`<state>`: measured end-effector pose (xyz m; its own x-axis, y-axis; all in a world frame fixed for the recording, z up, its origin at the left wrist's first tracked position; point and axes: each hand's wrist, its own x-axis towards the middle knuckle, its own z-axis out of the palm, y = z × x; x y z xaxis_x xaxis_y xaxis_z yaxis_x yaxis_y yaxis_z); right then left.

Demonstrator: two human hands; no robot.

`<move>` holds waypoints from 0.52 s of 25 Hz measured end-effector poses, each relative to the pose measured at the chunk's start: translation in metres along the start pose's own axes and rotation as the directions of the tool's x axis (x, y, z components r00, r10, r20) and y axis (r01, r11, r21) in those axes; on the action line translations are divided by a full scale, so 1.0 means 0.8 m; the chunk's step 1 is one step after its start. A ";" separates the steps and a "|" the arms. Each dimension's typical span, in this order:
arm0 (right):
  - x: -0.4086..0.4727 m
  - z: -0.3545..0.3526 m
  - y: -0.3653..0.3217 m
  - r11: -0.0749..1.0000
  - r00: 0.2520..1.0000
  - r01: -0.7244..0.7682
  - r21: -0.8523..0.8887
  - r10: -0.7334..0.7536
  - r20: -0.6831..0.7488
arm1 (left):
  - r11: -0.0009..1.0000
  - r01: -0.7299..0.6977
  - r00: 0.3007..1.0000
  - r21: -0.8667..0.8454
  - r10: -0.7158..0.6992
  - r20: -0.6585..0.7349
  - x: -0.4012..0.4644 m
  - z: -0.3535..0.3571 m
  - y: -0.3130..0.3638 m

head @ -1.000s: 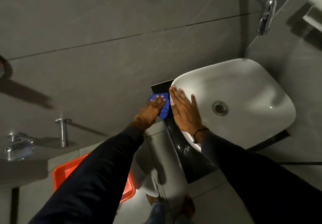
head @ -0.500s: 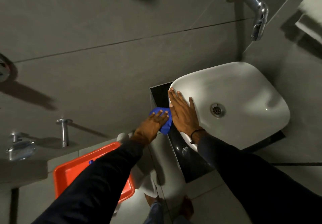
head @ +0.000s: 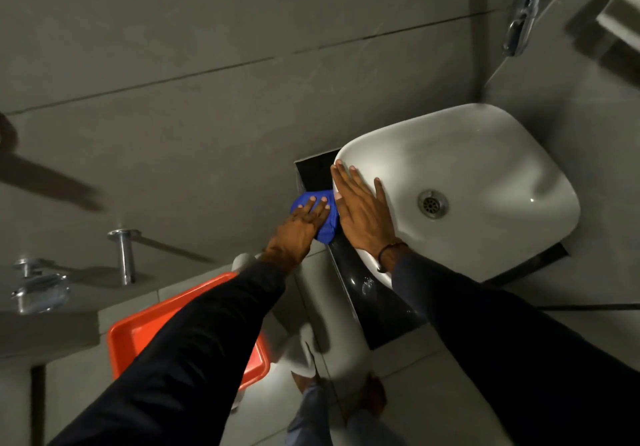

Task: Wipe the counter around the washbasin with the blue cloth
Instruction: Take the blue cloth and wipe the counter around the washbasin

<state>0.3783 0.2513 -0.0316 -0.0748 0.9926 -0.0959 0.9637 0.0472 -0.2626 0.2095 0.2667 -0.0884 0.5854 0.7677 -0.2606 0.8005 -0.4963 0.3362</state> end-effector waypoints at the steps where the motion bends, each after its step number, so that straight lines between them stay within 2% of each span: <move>1: -0.008 -0.003 0.001 1.000 1.000 -0.009 0.024 0.009 -0.001 | 1.000 -0.030 0.999 -0.004 0.030 0.018 -0.017 0.009 0.014; 7: -0.013 -0.011 -0.006 0.999 1.000 -0.025 0.045 0.024 0.015 | 0.988 -0.148 0.988 0.039 0.146 0.050 -0.074 0.044 0.052; 13: -0.006 -0.008 -0.001 1.000 1.000 0.000 0.016 0.000 0.013 | 0.999 0.015 1.000 0.031 -0.015 0.002 -0.029 0.026 0.037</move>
<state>0.3798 0.2475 -0.0253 -0.0781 0.9910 -0.1085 0.9596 0.0452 -0.2776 0.2225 0.2260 -0.0913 0.5737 0.7741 -0.2677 0.8126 -0.4969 0.3045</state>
